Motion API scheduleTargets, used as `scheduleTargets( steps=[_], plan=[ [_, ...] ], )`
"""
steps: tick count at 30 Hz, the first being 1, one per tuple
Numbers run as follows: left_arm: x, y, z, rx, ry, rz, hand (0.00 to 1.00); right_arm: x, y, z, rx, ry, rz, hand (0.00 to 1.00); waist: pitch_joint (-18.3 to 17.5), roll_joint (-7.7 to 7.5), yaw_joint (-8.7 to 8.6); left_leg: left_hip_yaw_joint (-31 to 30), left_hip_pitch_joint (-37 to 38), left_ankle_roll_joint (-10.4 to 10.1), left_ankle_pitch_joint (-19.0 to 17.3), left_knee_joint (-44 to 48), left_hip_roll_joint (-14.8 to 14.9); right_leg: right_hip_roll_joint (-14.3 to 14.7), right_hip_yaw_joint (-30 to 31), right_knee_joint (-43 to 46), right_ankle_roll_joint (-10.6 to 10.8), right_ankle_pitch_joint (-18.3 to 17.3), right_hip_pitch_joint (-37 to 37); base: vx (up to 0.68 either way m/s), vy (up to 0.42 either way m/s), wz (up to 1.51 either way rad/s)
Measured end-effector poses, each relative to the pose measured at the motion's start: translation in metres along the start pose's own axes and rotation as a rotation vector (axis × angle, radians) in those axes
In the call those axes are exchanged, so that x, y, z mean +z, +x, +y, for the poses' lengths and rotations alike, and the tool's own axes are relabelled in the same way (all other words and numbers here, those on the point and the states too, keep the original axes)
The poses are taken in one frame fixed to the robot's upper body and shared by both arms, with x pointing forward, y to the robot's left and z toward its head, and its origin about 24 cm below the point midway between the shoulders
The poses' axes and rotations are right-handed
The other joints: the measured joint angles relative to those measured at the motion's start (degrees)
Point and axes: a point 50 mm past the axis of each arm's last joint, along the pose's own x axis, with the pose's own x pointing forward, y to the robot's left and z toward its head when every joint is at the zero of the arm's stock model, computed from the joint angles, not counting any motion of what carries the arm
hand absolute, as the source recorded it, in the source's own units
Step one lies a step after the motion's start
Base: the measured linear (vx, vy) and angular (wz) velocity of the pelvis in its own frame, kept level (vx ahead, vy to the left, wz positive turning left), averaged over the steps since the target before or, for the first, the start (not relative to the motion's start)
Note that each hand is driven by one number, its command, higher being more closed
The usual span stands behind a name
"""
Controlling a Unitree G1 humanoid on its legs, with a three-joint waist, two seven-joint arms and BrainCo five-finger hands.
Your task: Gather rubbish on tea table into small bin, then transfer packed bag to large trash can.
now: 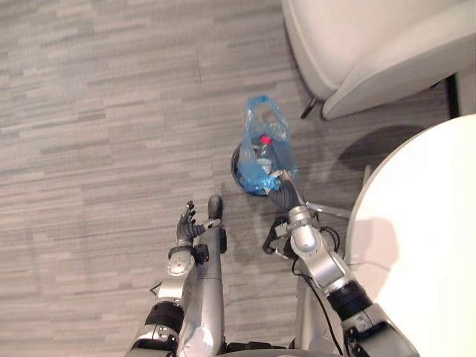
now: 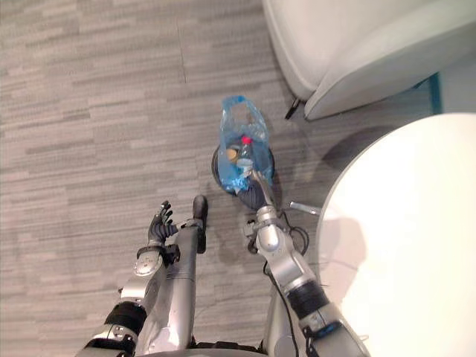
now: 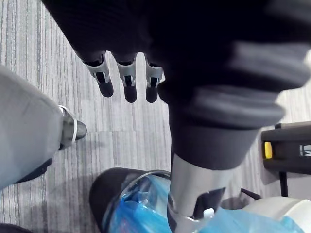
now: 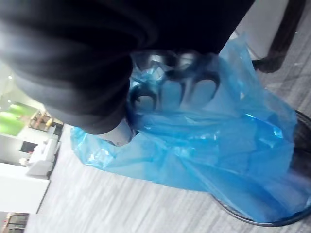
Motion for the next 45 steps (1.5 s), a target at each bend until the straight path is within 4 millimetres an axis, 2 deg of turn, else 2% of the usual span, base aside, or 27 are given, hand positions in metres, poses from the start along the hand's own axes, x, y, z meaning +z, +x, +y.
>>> scheduleTargets(
  steps=[3,5,10,16,21,28,36,39,40,43,45],
  plan=[
    [-0.023,-0.014,0.008,-0.001,0.023,0.071,0.0,0.009,-0.015,0.008,0.036,0.086,-0.037,1.0,-3.6,-2.15,-0.26,1.6,6.5,0.2,-0.1,-4.9,0.2,1.2,0.6,-6.0,1.8,1.4,6.1,0.11,0.08,-0.15],
    [-0.036,-0.021,0.012,-0.001,0.044,0.115,0.0,0.004,-0.022,0.011,0.06,0.108,-0.017,1.0,-5.8,-2.91,-0.28,2.4,9.7,0.4,0.4,-8.3,0.1,1.8,1.0,-9.5,2.6,2.5,8.8,0.12,0.056,-0.13],
    [-0.067,-0.039,0.03,-0.01,0.128,0.232,0.0,-0.018,-0.038,0.017,0.155,0.13,0.078,1.0,-10.6,-2.65,-0.32,3.5,19.3,0.9,4.1,-19.0,-0.2,4.2,1.5,-21.3,2.9,7.4,17.5,0.15,0.051,-0.15],
    [-0.083,-0.057,0.037,-0.043,0.166,0.283,0.0,-0.036,-0.048,0.005,0.178,0.179,0.154,1.0,-15.9,0.13,-0.48,5.5,30.1,0.6,6.5,-28.8,-0.3,7.0,2.3,-34.5,3.7,12.5,28.7,0.14,0.045,-0.14],
    [-0.077,-0.063,0.033,-0.087,0.148,0.246,0.0,-0.038,-0.05,0.004,0.198,0.26,0.166,1.0,-18.8,1.42,-0.5,5.5,33.4,0.6,7.5,-32.2,-0.1,8.1,2.3,-37.2,3.8,13.4,31.5,0.02,0.0,-0.02],
    [-0.065,-0.064,0.029,-0.122,0.135,0.186,0.0,-0.039,-0.051,0.003,0.219,0.373,0.175,1.0,-19.5,1.69,-0.5,5.4,35.5,0.9,8.4,-33.9,-0.3,8.6,3.0,-38.8,3.9,14.6,33.3,-0.04,0.012,-0.03],
    [-0.024,-0.057,0.007,-0.266,0.167,-0.01,0.0,-0.044,-0.051,-0.009,0.279,0.42,0.174,1.0,-21.3,3.2,-0.53,5.4,37.1,1.2,9.0,-35.1,-0.2,9.0,4.4,-39.3,4.0,15.3,34.2,-0.02,0.008,-0.05],
    [-0.005,-0.052,0.0,-0.309,0.184,-0.098,0.0,-0.04,-0.048,-0.015,0.301,0.439,0.143,1.0,-22.1,3.66,-0.9,5.5,37.4,1.2,9.0,-35.1,0.0,9.3,5.0,-39.1,4.0,15.3,34.2,0.01,-0.006,-0.06],
    [0.001,-0.051,-0.001,-0.33,0.192,-0.13,0.0,-0.039,-0.046,-0.017,0.311,0.447,0.132,1.0,-22.2,3.71,-1.6,5.5,37.5,1.2,9.0,-35.1,0.2,9.5,5.2,-39.0,4.0,15.3,34.3,0.0,-0.009,-0.04],
    [0.006,-0.049,-0.004,-0.347,0.202,-0.15,0.0,-0.035,-0.045,-0.017,0.33,0.457,0.112,1.0,-22.2,3.72,-2.07,5.6,38.0,1.2,9.0,-35.1,0.3,9.6,5.4,-39.0,3.9,15.3,34.6,0.0,-0.006,-0.03],
    [0.014,-0.047,-0.013,-0.392,0.22,-0.184,0.0,-0.029,-0.042,-0.017,0.347,0.478,0.082,1.0,-22.3,3.67,-2.36,5.7,38.3,1.2,9.0,-35.1,0.4,9.7,5.7,-38.9,3.9,15.3,34.7,0.0,-0.001,-0.05]
  ],
)
